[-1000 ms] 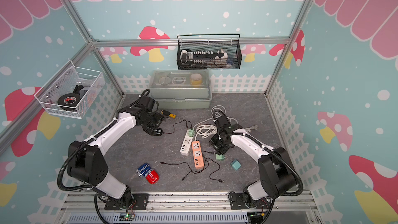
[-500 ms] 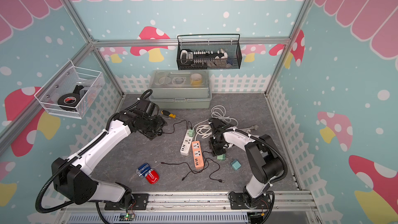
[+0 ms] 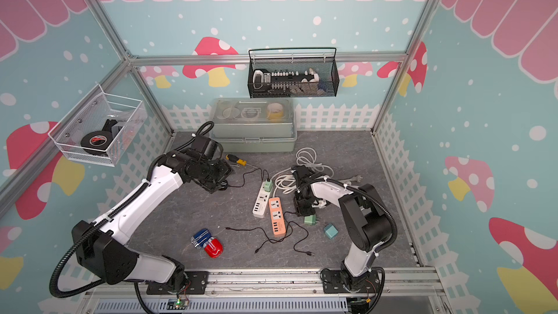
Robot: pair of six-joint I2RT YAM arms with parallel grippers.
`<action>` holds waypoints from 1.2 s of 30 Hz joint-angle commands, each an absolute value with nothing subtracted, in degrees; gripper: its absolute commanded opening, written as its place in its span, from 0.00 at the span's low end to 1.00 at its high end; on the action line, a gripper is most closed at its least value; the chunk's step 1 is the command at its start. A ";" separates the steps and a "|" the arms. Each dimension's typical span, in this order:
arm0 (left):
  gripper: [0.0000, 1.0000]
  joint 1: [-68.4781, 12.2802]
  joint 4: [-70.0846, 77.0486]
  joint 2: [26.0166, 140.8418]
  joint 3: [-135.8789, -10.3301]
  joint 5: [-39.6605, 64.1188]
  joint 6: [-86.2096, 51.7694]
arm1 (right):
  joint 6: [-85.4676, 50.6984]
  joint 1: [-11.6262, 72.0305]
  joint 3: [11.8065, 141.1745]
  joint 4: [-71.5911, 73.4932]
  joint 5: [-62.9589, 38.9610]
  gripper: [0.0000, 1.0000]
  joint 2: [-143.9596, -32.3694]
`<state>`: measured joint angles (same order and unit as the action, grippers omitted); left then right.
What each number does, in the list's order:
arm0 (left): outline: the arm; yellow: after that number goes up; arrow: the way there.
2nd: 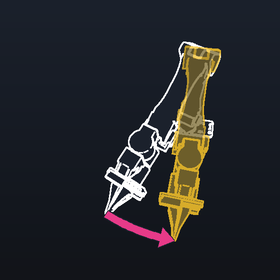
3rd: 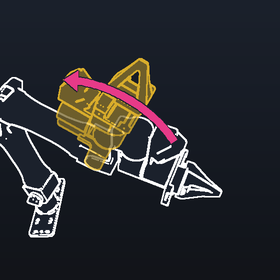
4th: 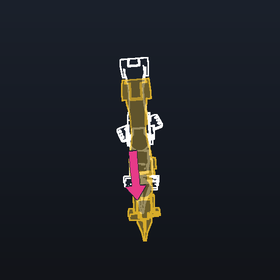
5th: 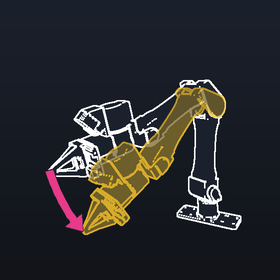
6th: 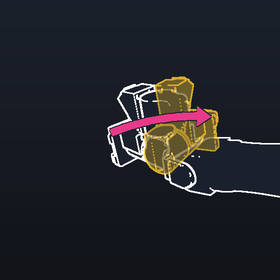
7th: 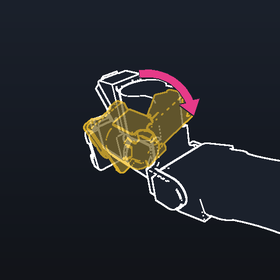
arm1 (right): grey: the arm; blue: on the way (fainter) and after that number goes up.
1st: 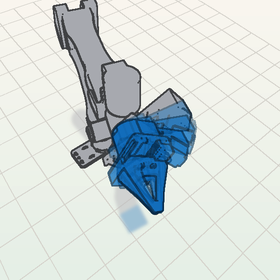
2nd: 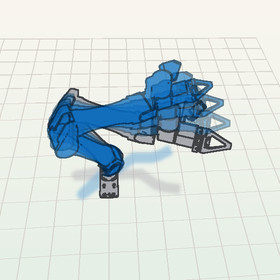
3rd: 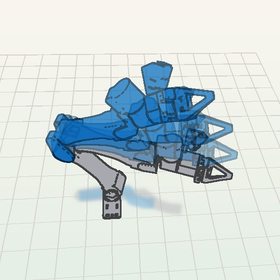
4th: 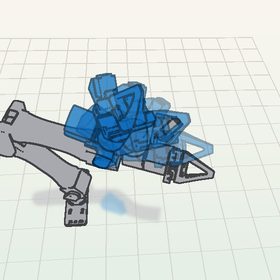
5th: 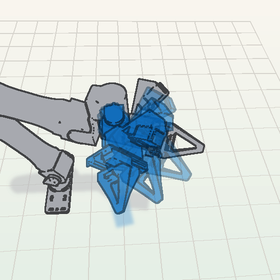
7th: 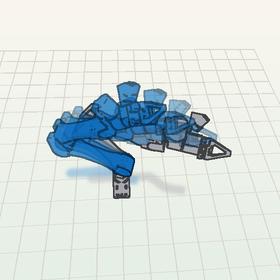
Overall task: Charge the electric shaver
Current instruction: Pick up the charging cable from the center of the board.
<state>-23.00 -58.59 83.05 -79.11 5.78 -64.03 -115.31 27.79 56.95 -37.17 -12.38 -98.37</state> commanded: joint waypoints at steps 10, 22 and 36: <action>0.64 -23.15 -60.05 82.19 -83.45 3.07 -61.91 | -113.82 27.07 57.15 -39.70 -6.82 0.00 -100.37; 0.65 -26.79 -42.95 84.73 -83.10 22.52 -76.37 | -110.13 26.98 63.86 -29.78 -5.55 0.00 -80.73; 0.77 -40.50 3.53 90.98 -67.77 17.43 -127.43 | -114.69 27.07 56.28 -4.83 -5.45 0.00 -74.20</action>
